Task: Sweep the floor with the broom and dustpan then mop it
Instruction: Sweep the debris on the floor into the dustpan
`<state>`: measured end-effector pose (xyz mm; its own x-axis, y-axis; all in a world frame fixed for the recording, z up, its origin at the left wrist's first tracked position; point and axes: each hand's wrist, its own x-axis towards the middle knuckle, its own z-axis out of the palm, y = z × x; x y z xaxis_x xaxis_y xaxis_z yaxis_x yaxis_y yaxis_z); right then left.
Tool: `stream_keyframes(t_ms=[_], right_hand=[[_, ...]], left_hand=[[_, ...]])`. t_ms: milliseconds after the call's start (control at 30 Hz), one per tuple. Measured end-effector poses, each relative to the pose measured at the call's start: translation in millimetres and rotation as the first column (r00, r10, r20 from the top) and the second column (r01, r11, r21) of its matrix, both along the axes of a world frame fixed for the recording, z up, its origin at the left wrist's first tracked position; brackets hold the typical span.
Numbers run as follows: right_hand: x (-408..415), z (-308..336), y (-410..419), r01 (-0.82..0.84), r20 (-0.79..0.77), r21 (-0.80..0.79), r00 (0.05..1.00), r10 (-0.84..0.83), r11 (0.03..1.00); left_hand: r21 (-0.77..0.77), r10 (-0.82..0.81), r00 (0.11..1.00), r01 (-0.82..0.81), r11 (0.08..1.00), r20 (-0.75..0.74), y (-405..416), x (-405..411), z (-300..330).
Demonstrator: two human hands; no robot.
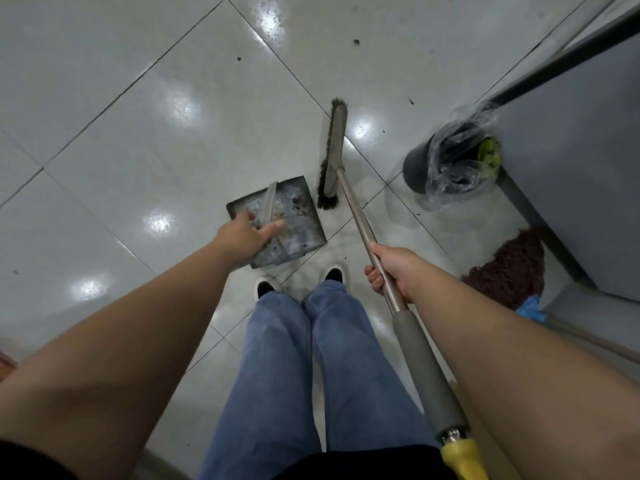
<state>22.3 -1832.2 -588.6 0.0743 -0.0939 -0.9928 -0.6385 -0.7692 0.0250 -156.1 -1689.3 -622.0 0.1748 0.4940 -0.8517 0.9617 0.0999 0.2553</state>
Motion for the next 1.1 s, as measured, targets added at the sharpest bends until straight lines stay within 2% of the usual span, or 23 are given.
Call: stream_keyframes(t_ms=[67, 133, 200, 267, 400, 600, 633, 733, 867, 967, 1100], right_hand=[[2, 3, 1, 0.009, -0.010, -0.001, 1.000, -0.009, 1.000], [3, 8, 2, 0.007, -0.020, -0.006, 1.000, -0.008, 1.000], [4, 14, 3, 0.017, -0.022, -0.004, 1.000, -0.017, 1.000], [3, 20, 3, 0.011, -0.015, 0.005, 1.000, -0.011, 1.000], [-4, 31, -2, -0.055, 0.041, 0.022, 0.998, 0.054, 0.998], [-12, 64, -11, -0.126, 0.148, -0.002, 0.981, 0.125, 0.992], [-13, 71, -10, -0.138, 0.168, -0.004, 0.976, 0.137, 0.990], [-15, 90, -5, -0.172, 0.230, -0.010, 0.958, 0.169, 0.985], [-9, 116, 4, -0.185, 0.300, 0.019, 0.939, 0.171, 0.983], [10, 122, 12, -0.170, 0.310, 0.020, 0.938, 0.156, 0.985], [47, 113, 34, -0.131, 0.296, 0.012, 0.947, 0.122, 0.991]], left_hand=[[-0.118, -0.134, 0.991, 0.131, 0.984, -0.019, -4, 3, -4], [-0.161, -0.264, 0.963, 0.254, 0.954, -0.046, -6, 1, -4], [-0.192, -0.325, 0.945, 0.312, 0.930, -0.037, -7, -7, -3], [-0.166, -0.311, 0.950, 0.302, 0.939, -0.028, -3, -19, 4], [-0.014, -0.226, 0.974, 0.226, 0.974, 0.005, 13, -29, 29], [0.091, -0.130, 0.981, 0.117, 0.989, 0.143, 37, -39, 86], [0.091, -0.078, 0.980, 0.063, 0.994, 0.183, 40, -40, 96], [-0.043, 0.114, 0.945, -0.106, 0.993, 0.305, 43, -43, 118], [0.000, 0.074, 0.937, -0.078, 0.997, 0.340, 52, -40, 146], [-0.015, 0.120, 0.929, -0.123, 0.992, 0.349, 70, -31, 154], [-0.069, 0.076, 0.960, -0.060, 0.996, 0.271, 104, -4, 158]])
